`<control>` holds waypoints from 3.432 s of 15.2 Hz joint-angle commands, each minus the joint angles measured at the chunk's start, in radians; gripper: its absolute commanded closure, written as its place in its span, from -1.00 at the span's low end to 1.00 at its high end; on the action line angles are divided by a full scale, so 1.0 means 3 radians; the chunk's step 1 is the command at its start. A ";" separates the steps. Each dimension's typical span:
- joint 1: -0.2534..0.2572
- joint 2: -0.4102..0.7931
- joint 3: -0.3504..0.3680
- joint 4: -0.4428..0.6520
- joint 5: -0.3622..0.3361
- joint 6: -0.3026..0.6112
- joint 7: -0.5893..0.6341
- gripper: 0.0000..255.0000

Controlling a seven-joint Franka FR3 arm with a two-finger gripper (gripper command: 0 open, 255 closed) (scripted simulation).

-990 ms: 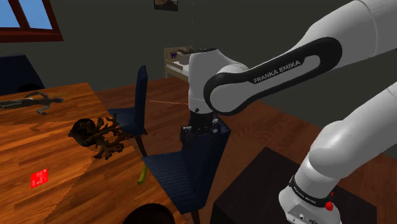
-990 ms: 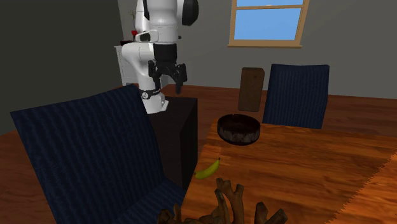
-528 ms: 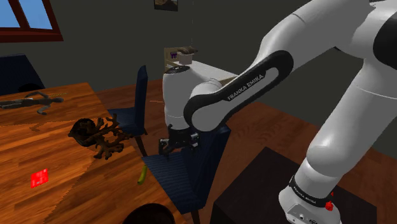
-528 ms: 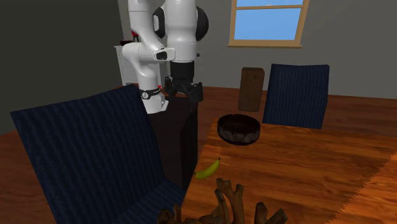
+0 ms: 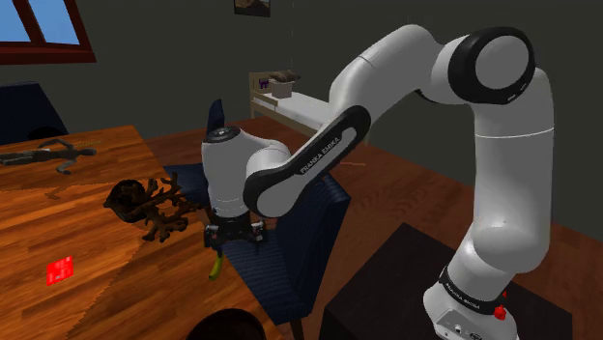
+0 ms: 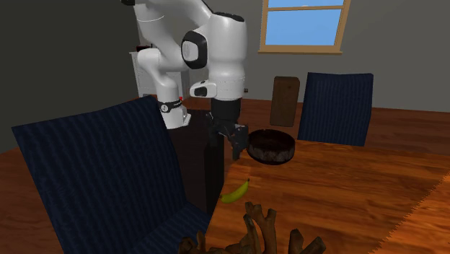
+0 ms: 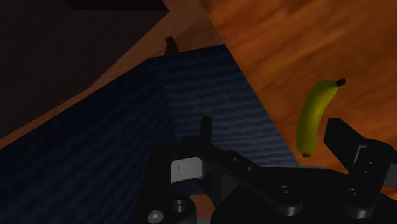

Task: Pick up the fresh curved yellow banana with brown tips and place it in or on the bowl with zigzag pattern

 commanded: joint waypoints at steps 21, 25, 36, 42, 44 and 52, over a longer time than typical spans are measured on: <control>0.0646 0.1118 -0.0558 0.1042 -0.0547 0.0019 0.0675 -1.00; 0.0646 0.1118 -0.0558 0.1042 -0.0547 0.0019 0.0675 1.00; 0.0594 0.0970 -0.0482 0.1031 -0.0459 -0.0111 0.0621 1.00; 0.0537 0.0802 -0.0396 0.1043 -0.0352 -0.0277 0.0553 1.00; 0.0520 0.0750 -0.0369 0.1053 -0.0317 -0.0334 0.0530 1.00; 0.0460 0.0554 -0.0272 0.1124 -0.0179 -0.0577 0.0439 1.00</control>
